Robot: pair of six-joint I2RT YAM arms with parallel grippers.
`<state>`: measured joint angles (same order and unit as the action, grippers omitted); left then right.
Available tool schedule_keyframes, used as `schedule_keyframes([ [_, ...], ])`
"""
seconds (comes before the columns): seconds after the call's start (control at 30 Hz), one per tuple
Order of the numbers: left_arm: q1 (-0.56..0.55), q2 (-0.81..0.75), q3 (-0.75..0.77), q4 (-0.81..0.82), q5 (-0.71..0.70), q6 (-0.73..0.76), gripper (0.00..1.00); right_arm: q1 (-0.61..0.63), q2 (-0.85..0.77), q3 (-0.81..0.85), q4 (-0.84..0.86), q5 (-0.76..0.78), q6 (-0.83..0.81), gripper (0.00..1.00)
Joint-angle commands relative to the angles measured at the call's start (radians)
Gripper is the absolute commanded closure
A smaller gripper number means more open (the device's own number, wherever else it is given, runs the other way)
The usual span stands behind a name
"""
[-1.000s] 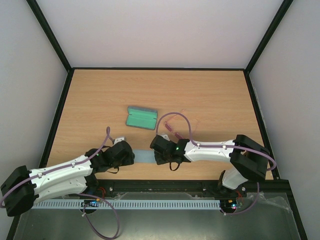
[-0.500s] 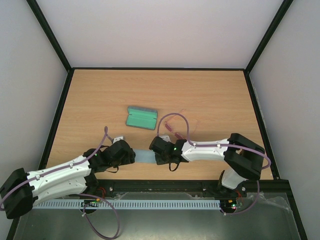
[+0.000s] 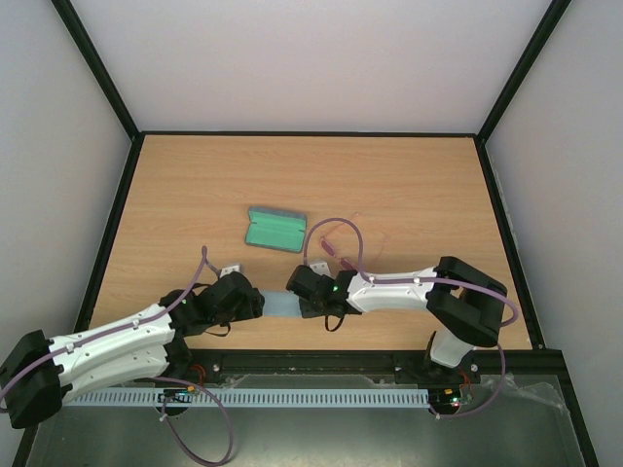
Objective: Organize the sunglasses
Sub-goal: Pick up the glasses cleaning cloth from the center of the board.
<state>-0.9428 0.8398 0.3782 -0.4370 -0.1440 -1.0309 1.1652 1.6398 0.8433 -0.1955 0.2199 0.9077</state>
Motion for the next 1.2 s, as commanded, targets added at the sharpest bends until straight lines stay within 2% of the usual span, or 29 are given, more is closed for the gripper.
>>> schedule_keyframes([
  [0.0,0.005,-0.023,-0.012,-0.012,0.007,0.005,0.29,0.000,0.054,-0.005,-0.071,0.009,0.023,0.79],
  [0.33,0.006,-0.054,-0.022,-0.008,0.021,0.002,0.30,0.018,0.100,-0.002,-0.064,-0.009,0.046,0.85],
  [0.7,0.006,-0.072,-0.048,0.003,0.034,-0.004,0.31,0.024,0.096,-0.020,-0.081,0.043,0.057,0.97],
  [0.93,0.007,-0.012,-0.054,0.045,0.060,0.003,0.34,-0.010,0.098,0.019,-0.093,0.092,-0.005,0.99],
  [1.17,0.006,0.080,-0.043,0.117,0.095,0.012,0.45,-0.050,0.087,0.042,-0.079,0.102,-0.085,0.99],
])
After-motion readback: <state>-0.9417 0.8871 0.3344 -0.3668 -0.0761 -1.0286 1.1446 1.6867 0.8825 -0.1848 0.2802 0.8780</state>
